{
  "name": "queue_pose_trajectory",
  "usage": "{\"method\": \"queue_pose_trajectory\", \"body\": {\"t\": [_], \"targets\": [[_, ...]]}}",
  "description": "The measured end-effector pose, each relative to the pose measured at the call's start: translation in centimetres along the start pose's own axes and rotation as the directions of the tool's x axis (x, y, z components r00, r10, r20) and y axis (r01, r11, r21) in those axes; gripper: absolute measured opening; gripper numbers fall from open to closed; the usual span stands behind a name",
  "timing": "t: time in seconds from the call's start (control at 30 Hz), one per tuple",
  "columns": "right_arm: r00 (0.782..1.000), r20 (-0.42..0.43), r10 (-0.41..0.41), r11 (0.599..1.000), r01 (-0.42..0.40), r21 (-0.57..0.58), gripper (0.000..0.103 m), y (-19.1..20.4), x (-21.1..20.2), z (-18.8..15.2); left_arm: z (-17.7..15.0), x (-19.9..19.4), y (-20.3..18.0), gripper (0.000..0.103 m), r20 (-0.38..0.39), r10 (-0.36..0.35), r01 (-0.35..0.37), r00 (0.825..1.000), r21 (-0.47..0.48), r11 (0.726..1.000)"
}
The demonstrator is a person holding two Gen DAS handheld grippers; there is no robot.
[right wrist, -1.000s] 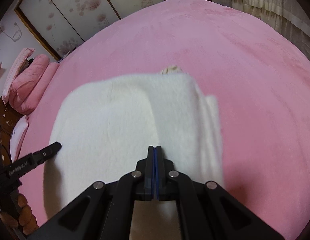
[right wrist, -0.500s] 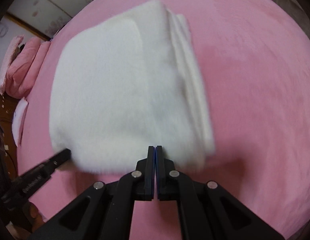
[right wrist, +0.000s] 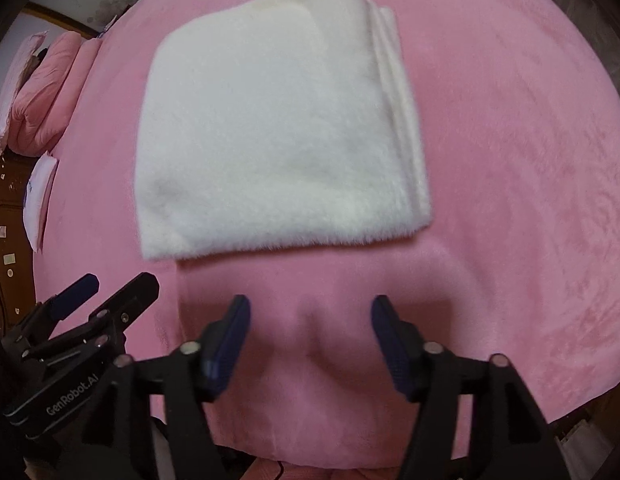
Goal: Fold large clothes
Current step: 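Lower both open tools around the folded bundle's edge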
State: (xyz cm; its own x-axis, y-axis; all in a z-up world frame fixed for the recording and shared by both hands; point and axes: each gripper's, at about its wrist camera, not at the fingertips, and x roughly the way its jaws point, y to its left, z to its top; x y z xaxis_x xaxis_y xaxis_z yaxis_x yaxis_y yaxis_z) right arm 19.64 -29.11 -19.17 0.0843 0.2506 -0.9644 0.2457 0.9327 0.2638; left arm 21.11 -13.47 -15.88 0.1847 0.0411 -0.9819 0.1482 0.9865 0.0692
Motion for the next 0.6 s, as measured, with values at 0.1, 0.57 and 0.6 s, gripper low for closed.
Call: {"method": "queue_pose_trajectory", "body": {"t": [0.1, 0.57, 0.6], "targets": [[1.0, 0.01, -0.004, 1.0, 0.004, -0.005, 0.065, 0.1, -0.7, 0.7, 0.8, -0.9, 0.2, 0.088, 0.022, -0.018, 0.019, 1.0, -0.008, 1.0], [0.999, 0.038, -0.01, 0.999, 0.011, -0.038, 0.068, 0.9, -2.7, 1.9, 0.7, -1.8, 2.1, 0.088, 0.045, -0.023, 0.026, 0.999, -0.064, 0.998], [0.999, 0.044, -0.005, 0.999, 0.007, -0.044, 0.068, 1.1, -2.7, 2.0, 0.8, -1.8, 2.3, 0.088, 0.045, -0.025, 0.028, 0.999, -0.065, 0.997]]}}
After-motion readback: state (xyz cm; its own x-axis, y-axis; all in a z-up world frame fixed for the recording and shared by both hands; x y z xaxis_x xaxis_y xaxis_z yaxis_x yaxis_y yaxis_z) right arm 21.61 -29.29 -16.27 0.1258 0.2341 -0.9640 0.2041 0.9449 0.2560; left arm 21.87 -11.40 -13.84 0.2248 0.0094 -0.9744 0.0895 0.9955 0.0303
